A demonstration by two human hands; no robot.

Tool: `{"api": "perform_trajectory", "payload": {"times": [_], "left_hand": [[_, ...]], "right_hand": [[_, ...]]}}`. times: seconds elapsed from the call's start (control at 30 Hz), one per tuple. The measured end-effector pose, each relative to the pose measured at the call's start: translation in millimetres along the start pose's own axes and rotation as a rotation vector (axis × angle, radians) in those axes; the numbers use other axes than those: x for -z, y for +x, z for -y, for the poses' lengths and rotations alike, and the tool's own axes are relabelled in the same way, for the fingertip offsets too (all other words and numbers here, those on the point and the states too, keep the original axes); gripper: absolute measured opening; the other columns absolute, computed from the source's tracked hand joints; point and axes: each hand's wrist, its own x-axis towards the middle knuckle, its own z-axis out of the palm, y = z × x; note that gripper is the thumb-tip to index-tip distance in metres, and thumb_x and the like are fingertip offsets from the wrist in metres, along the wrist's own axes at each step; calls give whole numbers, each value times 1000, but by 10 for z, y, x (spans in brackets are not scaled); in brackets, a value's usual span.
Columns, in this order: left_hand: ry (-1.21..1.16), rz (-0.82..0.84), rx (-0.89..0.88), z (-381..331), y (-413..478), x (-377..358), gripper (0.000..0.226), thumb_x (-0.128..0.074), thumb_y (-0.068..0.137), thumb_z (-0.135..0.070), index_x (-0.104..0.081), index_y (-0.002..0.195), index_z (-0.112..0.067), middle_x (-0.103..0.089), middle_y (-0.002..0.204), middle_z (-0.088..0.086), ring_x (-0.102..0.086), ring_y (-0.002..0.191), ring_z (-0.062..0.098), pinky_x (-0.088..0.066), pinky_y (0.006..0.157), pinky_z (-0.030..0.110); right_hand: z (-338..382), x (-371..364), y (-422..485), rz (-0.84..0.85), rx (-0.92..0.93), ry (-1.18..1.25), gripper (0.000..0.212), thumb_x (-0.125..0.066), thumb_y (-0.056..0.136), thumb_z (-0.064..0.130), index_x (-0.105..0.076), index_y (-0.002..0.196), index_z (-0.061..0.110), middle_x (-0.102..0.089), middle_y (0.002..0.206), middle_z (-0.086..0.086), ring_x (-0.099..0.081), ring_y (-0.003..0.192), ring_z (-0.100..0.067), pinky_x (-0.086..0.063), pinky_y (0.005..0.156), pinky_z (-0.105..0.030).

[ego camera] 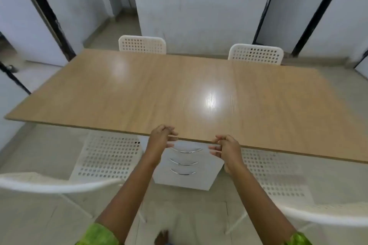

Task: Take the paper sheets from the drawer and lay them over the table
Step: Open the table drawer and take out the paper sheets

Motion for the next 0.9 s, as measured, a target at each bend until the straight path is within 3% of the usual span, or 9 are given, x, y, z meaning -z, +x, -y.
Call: {"api": "perform_trajectory", "payload": {"times": [0.1, 0.23, 0.3, 0.37, 0.47, 0.6, 0.7, 0.8, 0.9], "left_hand": [[-144, 16, 184, 319, 177, 19, 15, -44, 95, -13, -57, 94, -5, -63, 84, 9, -60, 73, 20, -49, 66, 28], [-98, 0, 298, 661, 461, 40, 16, -44, 94, -11, -55, 101, -2, -59, 89, 10, -56, 75, 19, -46, 65, 25], [77, 25, 272, 757, 606, 23, 17, -44, 94, -9, -56, 105, -7, -60, 106, 10, -57, 91, 20, -45, 71, 25], [383, 100, 202, 888, 741, 1, 27, -43, 93, -8, -57, 117, -9, -58, 123, 10, -54, 111, 23, -41, 82, 28], [861, 276, 74, 1024, 895, -20, 47, -38, 92, -9, -42, 138, -15, -42, 146, 5, -44, 128, 24, -35, 99, 27], [1423, 464, -190, 1140, 961, 14, 58, -39, 89, -6, -27, 145, -14, -29, 152, 5, -26, 141, 19, -21, 114, 40], [1593, 517, -236, 1175, 891, 13, 66, -40, 88, -6, -13, 149, -11, -16, 157, 6, -11, 146, 19, -14, 117, 45], [1664, 551, -243, 1164, 784, 5, 67, -39, 89, -6, -10, 149, -10, -12, 158, 9, -8, 146, 21, -14, 117, 47], [1670, 569, -286, 1084, 628, 11, 54, -40, 89, -7, -32, 142, -8, -33, 149, 11, -31, 137, 24, -29, 109, 43]], "right_hand": [[-298, -76, 200, -70, -193, 23, 21, -32, 95, 1, -52, 89, 2, -52, 79, -14, -55, 61, -25, -50, 59, -32], [-624, -260, 464, -76, -323, -24, 21, -31, 94, 0, -52, 89, 3, -52, 77, -13, -53, 58, -22, -48, 55, -29], [-729, -388, 576, -18, -303, -172, 23, -33, 93, -1, -54, 99, 6, -56, 88, -12, -54, 66, -19, -47, 58, -29], [-879, -472, 697, 59, -198, -454, 34, -35, 90, -2, -56, 114, 9, -57, 117, -10, -58, 93, -22, -47, 77, -32], [-1013, -564, 828, 151, -22, -883, 52, -35, 87, -2, -43, 137, 13, -42, 144, -2, -42, 127, -23, -39, 94, -29], [-1132, -593, 893, 317, 74, -1356, 67, -39, 83, -2, -27, 145, 21, -25, 153, 3, -33, 128, -26, -43, 95, -36], [-1203, -591, 827, 351, 99, -1506, 75, -43, 83, 0, -15, 149, 23, -11, 157, 2, -35, 125, -29, -46, 92, -38], [-1221, -578, 739, 377, 98, -1575, 77, -43, 84, 1, -9, 150, 21, -6, 159, -1, -34, 127, -30, -45, 95, -40], [-1153, -546, 626, 464, 60, -1616, 71, -42, 86, 2, -13, 149, 19, -11, 158, -5, -33, 131, -32, -42, 100, -43]]}}
